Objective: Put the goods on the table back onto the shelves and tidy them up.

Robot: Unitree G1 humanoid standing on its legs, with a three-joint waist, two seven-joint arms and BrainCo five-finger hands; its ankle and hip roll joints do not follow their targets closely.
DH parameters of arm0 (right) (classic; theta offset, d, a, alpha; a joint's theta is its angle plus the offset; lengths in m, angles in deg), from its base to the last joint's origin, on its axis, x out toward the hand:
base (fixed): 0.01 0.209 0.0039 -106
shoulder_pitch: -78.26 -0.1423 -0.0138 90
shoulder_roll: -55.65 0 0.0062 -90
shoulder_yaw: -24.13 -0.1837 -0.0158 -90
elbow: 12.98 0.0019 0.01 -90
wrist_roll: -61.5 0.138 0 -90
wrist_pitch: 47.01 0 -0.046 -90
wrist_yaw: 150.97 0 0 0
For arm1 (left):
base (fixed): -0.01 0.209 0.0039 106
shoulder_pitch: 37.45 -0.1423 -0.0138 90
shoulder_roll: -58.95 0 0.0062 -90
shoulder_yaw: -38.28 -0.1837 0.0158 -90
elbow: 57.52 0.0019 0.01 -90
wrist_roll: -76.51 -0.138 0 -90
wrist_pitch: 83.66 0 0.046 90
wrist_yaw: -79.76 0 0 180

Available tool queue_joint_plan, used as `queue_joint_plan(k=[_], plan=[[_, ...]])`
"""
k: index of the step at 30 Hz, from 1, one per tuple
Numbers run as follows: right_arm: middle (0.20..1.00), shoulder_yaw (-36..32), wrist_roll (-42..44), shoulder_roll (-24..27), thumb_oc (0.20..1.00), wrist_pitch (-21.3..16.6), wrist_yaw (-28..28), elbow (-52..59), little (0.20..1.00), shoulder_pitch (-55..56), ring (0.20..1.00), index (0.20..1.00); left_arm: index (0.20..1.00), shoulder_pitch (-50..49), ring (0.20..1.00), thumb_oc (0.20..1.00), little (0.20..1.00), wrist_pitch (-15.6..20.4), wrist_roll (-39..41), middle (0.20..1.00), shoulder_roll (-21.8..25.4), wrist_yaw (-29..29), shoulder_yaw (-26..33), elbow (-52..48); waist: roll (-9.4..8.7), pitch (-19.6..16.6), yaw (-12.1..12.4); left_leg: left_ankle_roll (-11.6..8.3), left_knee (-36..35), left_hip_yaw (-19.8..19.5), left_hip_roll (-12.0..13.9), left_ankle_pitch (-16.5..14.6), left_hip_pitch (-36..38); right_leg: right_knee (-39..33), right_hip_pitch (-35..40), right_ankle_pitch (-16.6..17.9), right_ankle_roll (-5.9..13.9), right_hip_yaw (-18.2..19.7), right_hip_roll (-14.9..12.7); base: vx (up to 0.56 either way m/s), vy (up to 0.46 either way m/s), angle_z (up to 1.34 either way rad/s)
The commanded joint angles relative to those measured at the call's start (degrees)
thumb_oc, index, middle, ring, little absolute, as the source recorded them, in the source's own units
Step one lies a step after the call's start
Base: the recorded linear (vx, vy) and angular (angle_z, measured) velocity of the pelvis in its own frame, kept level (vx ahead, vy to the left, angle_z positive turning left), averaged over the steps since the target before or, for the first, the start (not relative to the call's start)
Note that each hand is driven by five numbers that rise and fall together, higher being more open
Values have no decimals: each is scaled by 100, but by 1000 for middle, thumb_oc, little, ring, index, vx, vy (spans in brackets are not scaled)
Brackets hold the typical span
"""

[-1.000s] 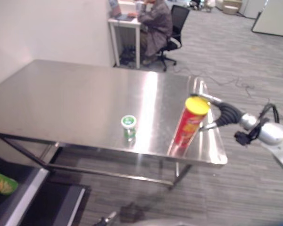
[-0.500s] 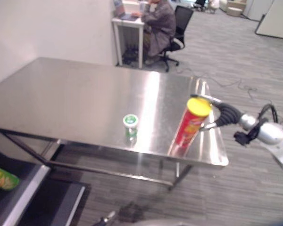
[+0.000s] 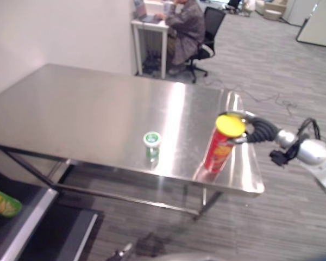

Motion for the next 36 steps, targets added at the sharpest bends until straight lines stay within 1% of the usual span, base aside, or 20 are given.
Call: queue_joint_plan(k=[1,5,8,12,17,19,26,36], plan=[[200,263,-185,5,200,-84,-115,-76,200,-265,200,200,1000,205,1000,1000,1000,116,190,1000,-181,56,-335,135,-27,-128,252,-282,5,114,349,-122,-97,38,256,-392,341,109,-219,0,0,0],[200,149,-259,-49,200,-81,-203,-118,200,-165,200,200,1000,196,1000,1000,1000,121,219,1000,-185,38,-324,125,-24,-130,260,-278,5,106,347,-127,-89,38,267,-396,338,113,-218,0,0,0],[200,-96,-396,-211,200,-92,-438,-241,200,-19,200,200,1000,215,1000,1000,1000,135,228,1000,-195,-3,-328,119,-6,-133,249,-271,5,102,341,-137,-86,38,271,-397,338,102,-222,0,0,0],[200,-560,-662,-623,200,-141,-1000,-379,200,119,200,200,1000,271,1000,1000,1000,146,142,1000,-192,-121,-349,127,27,-134,242,-244,5,97,321,-163,-79,38,288,-398,335,104,-228,0,0,0],[200,-949,-950,-1009,200,-124,-1488,-383,200,145,200,200,1000,310,1000,1000,1000,152,66,1000,-178,-238,-352,125,50,-134,265,-205,5,86,288,-180,-65,38,298,-376,334,116,-246,0,0,0],[200,-1130,-1201,-1158,200,-93,-1718,-312,200,177,200,200,1000,313,1000,1000,1000,145,27,1000,-174,-285,-328,110,63,-144,270,-182,5,82,263,-191,-64,38,295,-369,342,118,-261,-9,18,0],[200,-1388,-1699,-1319,200,-17,-1987,-96,200,296,200,200,1000,288,1000,1000,1000,136,-106,1000,-175,-332,-281,88,71,-157,297,-139,5,67,203,-207,-89,38,263,-330,369,139,-302,-7,16,0],[200,-1683,-2053,-1468,200,54,-2370,-27,200,328,200,200,1000,286,1000,1000,1000,155,-416,1000,-149,-409,-325,115,84,-170,349,-71,5,32,110,-222,-146,38,207,-276,429,118,-389,-6,31,1]])
